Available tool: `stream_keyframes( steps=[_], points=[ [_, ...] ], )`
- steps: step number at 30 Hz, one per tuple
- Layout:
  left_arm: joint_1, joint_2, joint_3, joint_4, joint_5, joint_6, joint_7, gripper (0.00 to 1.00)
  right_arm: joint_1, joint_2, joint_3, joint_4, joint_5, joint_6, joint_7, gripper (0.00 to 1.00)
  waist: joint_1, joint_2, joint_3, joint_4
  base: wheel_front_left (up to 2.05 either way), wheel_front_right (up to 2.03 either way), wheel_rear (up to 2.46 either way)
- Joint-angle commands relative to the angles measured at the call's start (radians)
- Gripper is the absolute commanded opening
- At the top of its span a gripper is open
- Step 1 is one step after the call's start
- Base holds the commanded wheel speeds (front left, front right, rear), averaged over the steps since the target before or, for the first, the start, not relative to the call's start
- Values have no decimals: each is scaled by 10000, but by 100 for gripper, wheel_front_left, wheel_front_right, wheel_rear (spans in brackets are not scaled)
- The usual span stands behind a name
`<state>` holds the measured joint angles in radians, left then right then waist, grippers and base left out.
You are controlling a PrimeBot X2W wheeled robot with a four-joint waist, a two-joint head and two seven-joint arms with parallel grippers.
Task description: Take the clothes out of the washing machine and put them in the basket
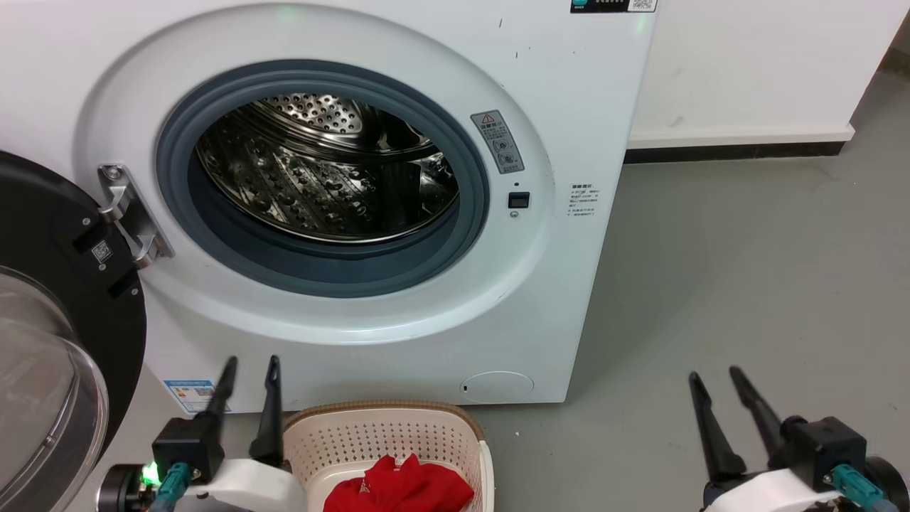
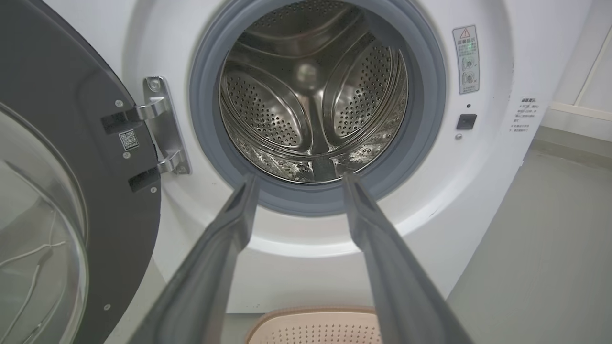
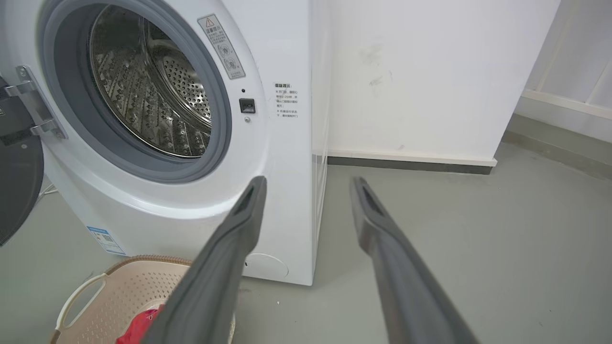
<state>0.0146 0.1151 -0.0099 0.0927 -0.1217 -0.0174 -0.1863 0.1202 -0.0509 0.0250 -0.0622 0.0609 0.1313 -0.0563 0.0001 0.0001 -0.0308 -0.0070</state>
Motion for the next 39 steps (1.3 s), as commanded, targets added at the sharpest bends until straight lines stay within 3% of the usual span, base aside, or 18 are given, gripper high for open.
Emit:
stream_keyframes(
  steps=[1, 20, 39],
  points=[
    [-34, -27, 66, 165, -123, -17, 60, 0, 77, 2, 42, 63, 121, 2, -17, 0, 0, -1, 4, 0, 0, 0, 0],
    [-331, -167, 339, 463, -3630, -279, 764, 0, -529, -233, -26, 765, 4057, 0, 168, 0, 0, -1, 52, 11, 0, 0, 0],
    [-593, -293, 565, 721, -6581, -512, 1332, 0, -1013, -345, -152, 1347, 7241, -2, 381, 0, 0, -1, 104, 21, 0, 0, 0]
  ],
)
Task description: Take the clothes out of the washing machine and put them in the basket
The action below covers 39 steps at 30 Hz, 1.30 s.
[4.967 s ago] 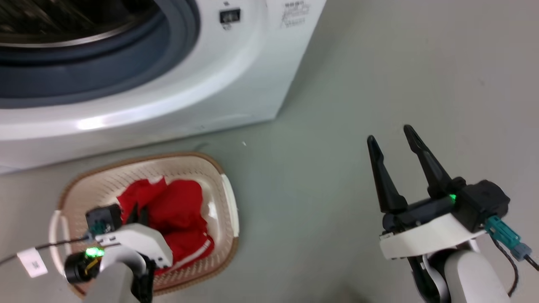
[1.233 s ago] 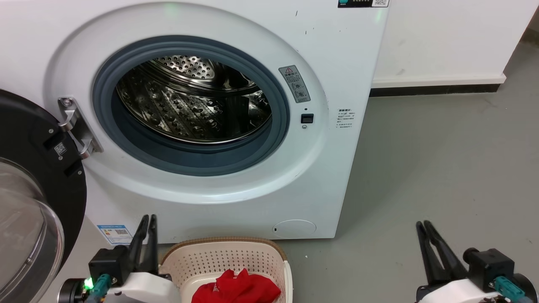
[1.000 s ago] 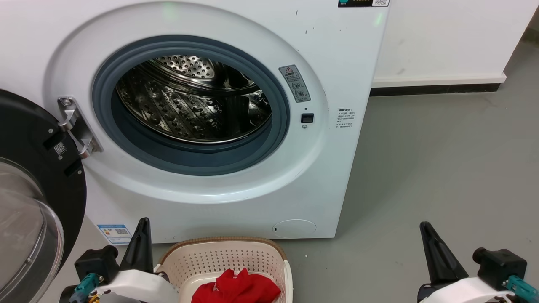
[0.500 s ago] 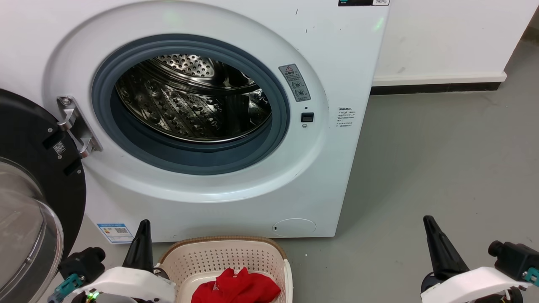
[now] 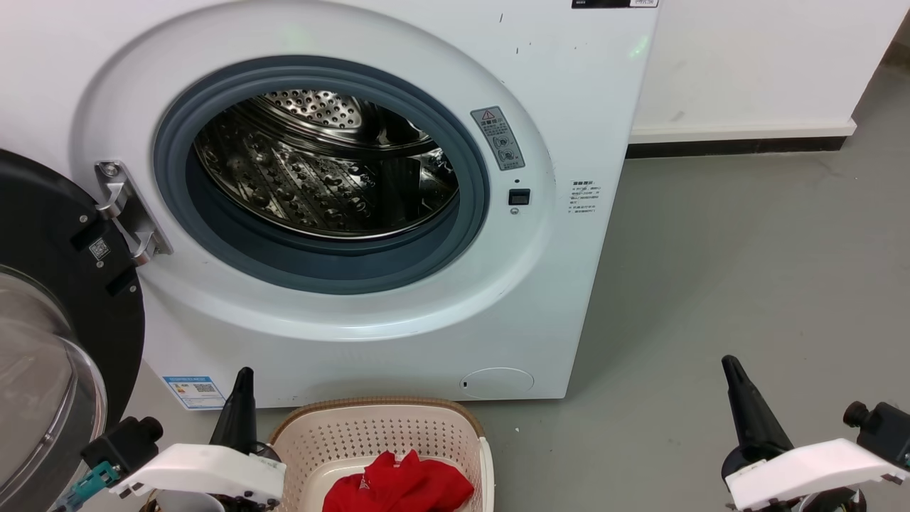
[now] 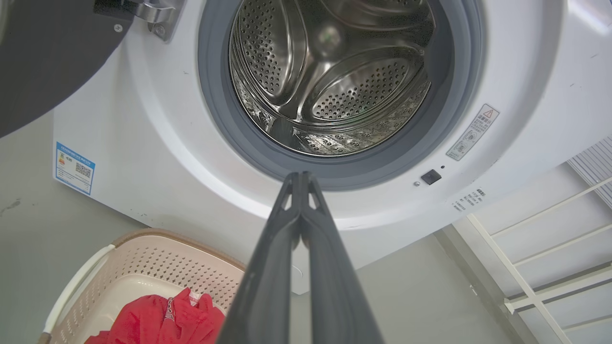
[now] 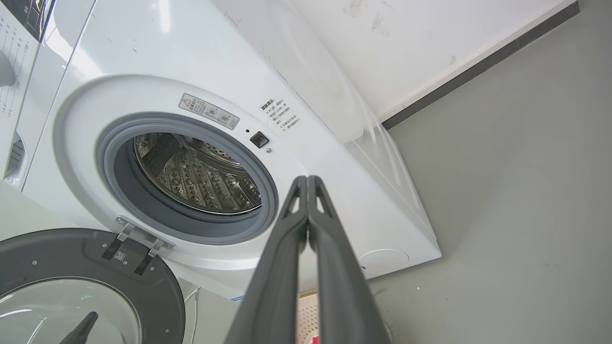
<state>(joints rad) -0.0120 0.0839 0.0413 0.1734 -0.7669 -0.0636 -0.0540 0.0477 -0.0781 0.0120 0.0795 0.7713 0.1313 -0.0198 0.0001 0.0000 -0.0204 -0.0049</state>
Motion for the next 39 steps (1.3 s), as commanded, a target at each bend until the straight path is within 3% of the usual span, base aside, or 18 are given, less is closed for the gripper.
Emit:
stream_keyframes(
  steps=[1, 39],
  points=[
    [-339, 13, 64, -74, -268, -61, 41, 0, -302, -76, -30, -42, 286, -2, 31, 0, 0, 0, 2, 1, 0, 0, 0],
    [-701, -170, 443, 347, -4653, -407, 937, 0, -1013, -109, -402, 850, 4895, -5, 494, 0, 0, 0, 105, 22, 0, 0, 0]
  ],
)
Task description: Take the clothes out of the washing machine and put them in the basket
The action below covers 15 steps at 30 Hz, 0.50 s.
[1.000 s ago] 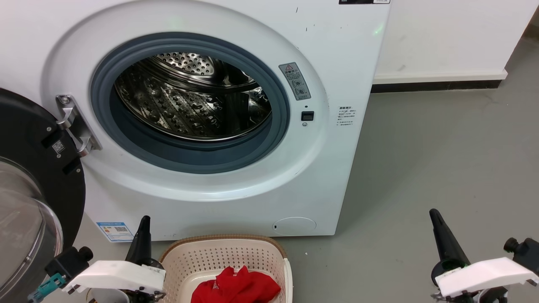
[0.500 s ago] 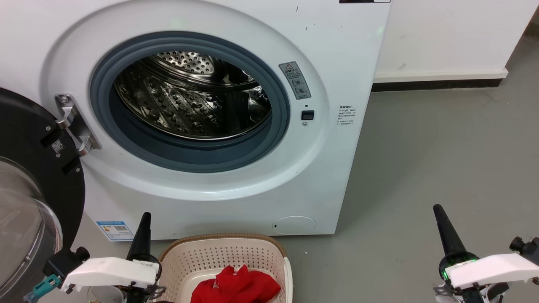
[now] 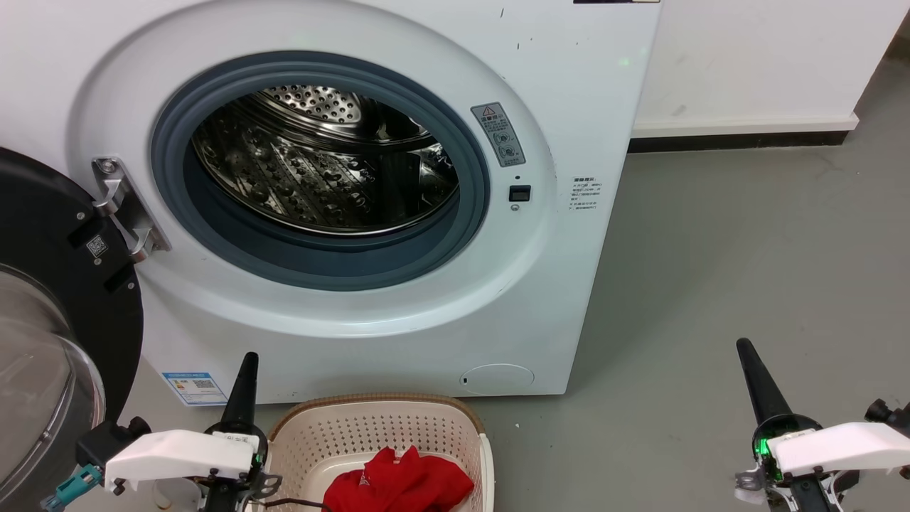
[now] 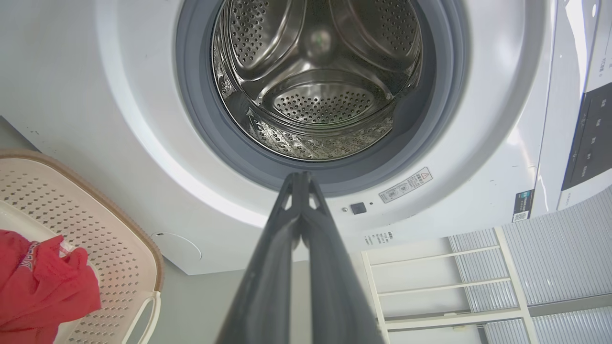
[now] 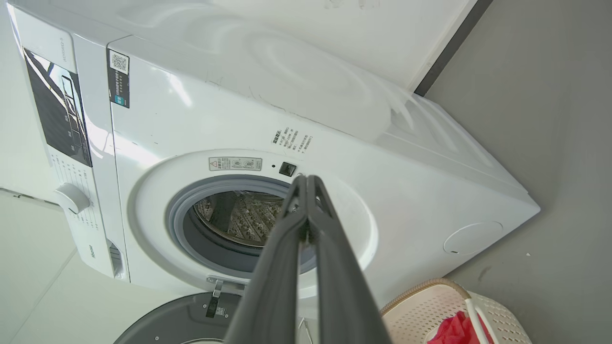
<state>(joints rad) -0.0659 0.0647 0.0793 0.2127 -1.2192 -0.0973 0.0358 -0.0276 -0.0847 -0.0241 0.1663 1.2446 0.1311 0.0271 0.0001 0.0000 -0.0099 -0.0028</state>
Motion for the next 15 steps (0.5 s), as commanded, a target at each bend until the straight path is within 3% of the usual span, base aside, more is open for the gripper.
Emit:
stream_keyframes(
  steps=[1, 15],
  points=[
    [-173, 18, 70, -36, -224, -79, 52, 0, -274, -42, -52, 2, 257, -3, 40, 0, -1, 0, 3, 1, 0, 0, 0],
    [-316, -40, 164, 93, -1490, -180, 311, 0, -476, -19, -188, 260, 1551, -4, 198, 0, -1, 0, 41, 9, 0, 0, 0]
  ],
)
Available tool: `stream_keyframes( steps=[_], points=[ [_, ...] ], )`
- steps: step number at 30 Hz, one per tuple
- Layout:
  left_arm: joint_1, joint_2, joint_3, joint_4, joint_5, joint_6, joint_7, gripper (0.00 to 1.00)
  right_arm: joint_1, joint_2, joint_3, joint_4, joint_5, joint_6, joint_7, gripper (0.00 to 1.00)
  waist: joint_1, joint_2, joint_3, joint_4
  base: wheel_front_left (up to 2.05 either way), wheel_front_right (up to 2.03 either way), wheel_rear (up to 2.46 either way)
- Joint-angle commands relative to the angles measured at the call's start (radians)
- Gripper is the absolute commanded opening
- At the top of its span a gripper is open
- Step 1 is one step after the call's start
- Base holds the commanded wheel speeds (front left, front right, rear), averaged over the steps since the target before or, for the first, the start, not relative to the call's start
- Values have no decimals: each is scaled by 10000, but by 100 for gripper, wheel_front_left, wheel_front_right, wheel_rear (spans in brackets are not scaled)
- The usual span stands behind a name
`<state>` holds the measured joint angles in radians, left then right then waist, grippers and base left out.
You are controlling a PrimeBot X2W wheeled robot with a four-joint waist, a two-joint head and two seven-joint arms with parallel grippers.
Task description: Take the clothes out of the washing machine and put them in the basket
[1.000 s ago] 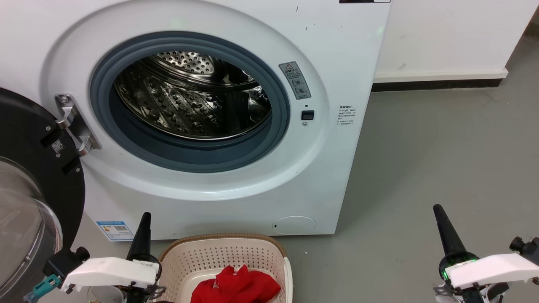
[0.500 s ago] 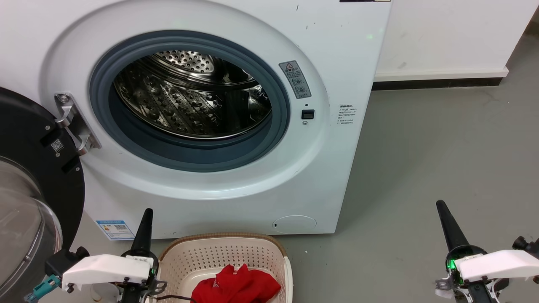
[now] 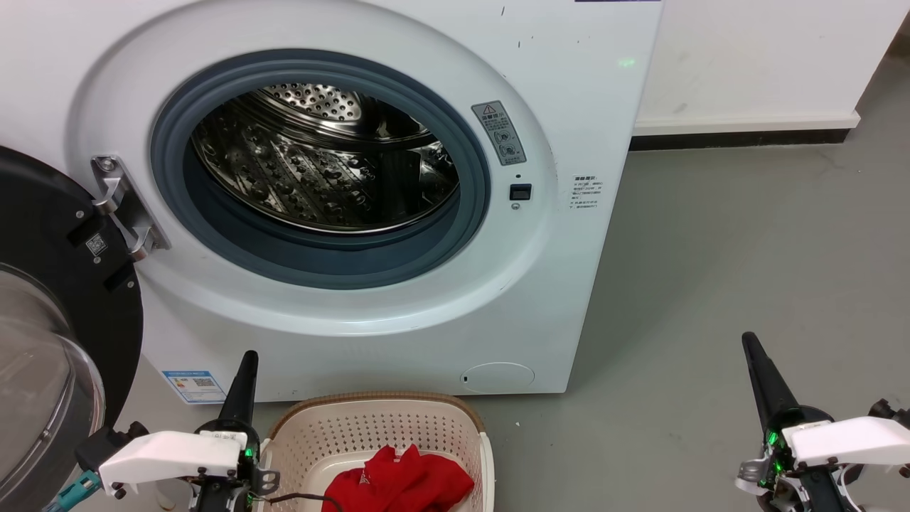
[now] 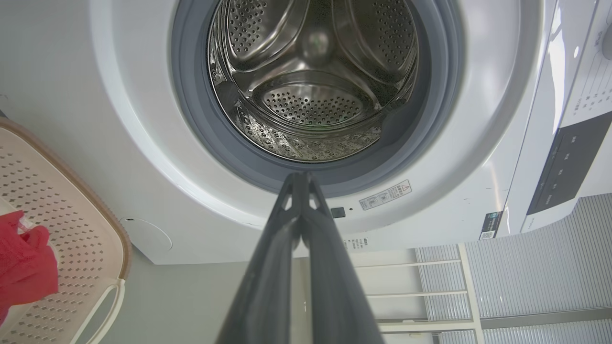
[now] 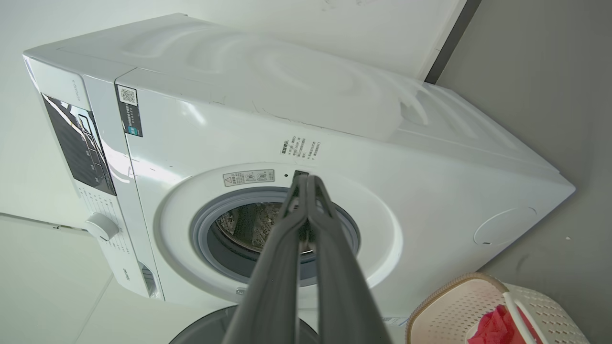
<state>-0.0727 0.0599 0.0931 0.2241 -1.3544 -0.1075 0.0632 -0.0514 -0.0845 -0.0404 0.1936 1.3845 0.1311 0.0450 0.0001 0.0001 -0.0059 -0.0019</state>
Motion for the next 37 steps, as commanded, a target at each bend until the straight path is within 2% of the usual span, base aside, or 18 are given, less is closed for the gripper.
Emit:
stream_keyframes(
  steps=[1, 24, 37],
  points=[
    [-256, 5, 32, -13, -223, -79, 59, 0, -242, -19, -36, 8, 238, -4, 36, 0, -1, -1, 4, 1, 0, 0, 0],
    [-375, -100, 224, 205, -2351, -231, 495, 0, -603, 55, -308, 472, 2402, -5, 334, 0, -1, -1, 79, 17, 0, 0, 0],
    [-394, -113, 241, 225, -2589, -260, 547, 0, -594, 90, -383, 519, 2570, -5, 423, 0, -1, -1, 91, 19, 0, 0, 0]
  ],
)
